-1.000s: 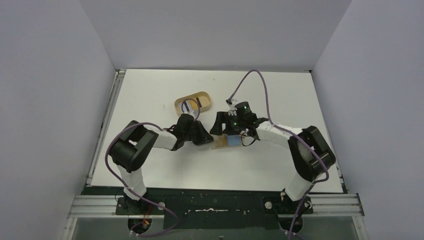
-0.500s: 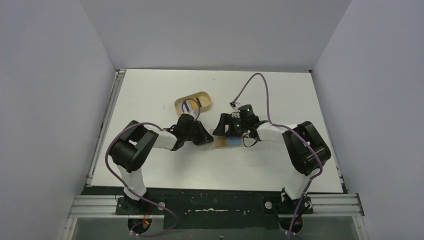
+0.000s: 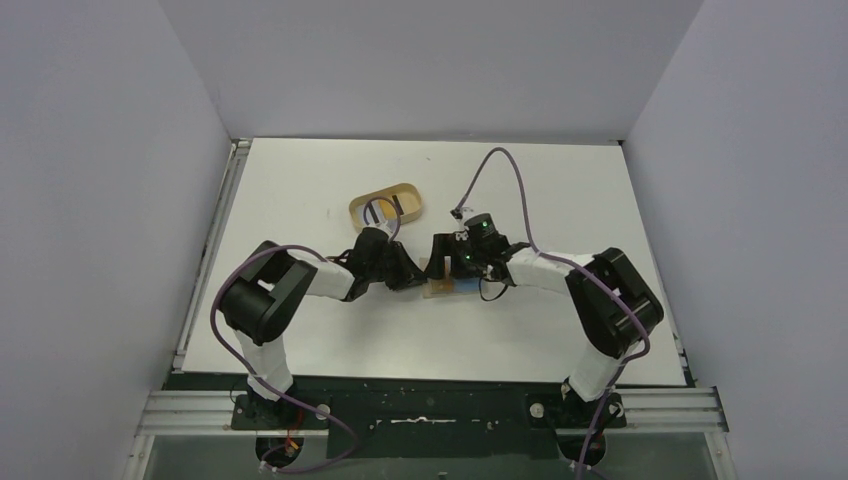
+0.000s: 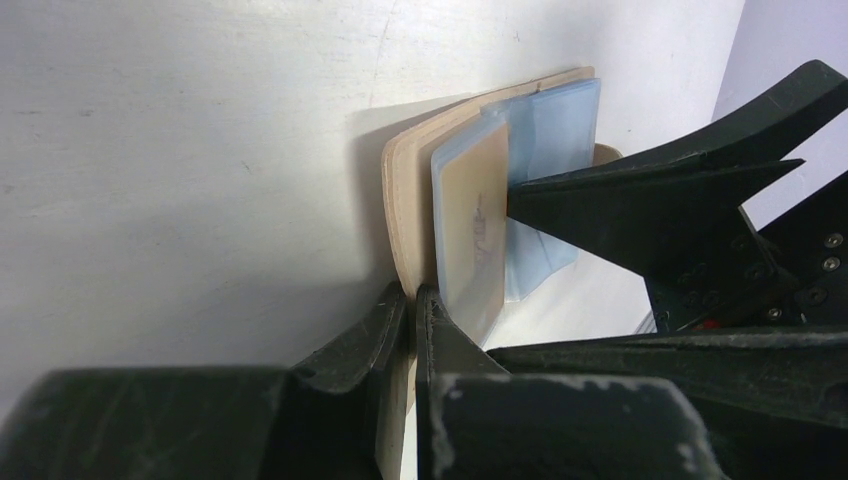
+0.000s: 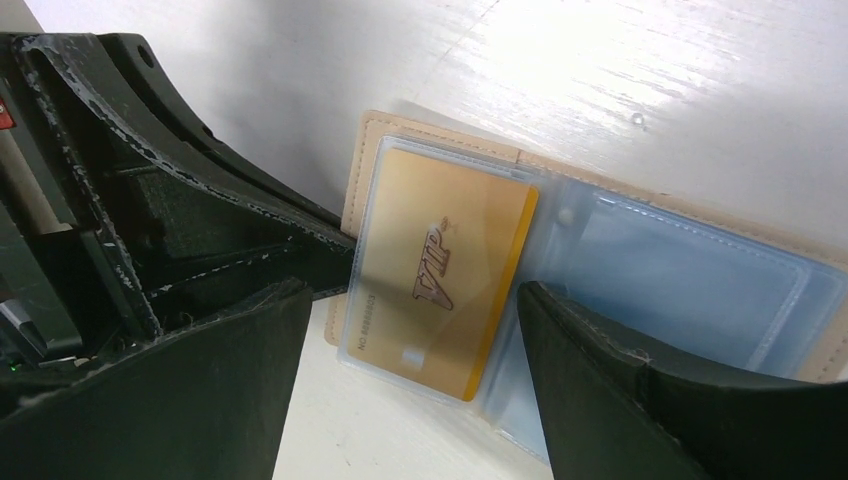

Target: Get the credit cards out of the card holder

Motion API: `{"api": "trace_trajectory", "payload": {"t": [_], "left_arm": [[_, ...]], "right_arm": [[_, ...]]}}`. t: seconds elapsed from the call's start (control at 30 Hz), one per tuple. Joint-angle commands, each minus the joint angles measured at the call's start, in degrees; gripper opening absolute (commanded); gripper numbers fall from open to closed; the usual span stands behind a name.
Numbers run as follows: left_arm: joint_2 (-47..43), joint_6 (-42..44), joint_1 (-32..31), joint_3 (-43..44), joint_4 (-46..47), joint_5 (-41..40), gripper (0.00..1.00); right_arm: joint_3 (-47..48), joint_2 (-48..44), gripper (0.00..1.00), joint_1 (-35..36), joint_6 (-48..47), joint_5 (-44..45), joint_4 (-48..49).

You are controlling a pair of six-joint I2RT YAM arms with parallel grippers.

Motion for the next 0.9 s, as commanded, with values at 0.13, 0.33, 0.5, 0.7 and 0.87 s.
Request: {"api": "trace_trajectory", "payload": {"t": [0.13,0.33,0.5,0.7,0.87], "left_arm": [[1.82,3.34,-0.85,-0.86,-7.39,-3.85,0.00],[1.54,3.62,-0.85,-0.88,-7.75,-3.91,0.00],[1.79,3.88,-0.85,-0.84,-7.81,-4.08,0.00],[1.96,3.97,-0.85,-0.82,-7.75,-4.00,0.00],[1.97,4.23,-0.85,-0.58,-8.07,-4.00,0.00]], "right_arm": [[-0.94,2.02,0.78,1.50,6.01,-0.53,-0.44],[-6.90,0.69,0.78,-4.21,13.17,-7.86,9.44],[-11.07,-0.22,0.79,-7.54,18.89,-14.50,18.87],[-12.85,0.09,0.79,-8.05,25.08,-18.76,28.99],[-13.77,0.72,0.79,-8.17,29.04,-21.18,35.84]]}}
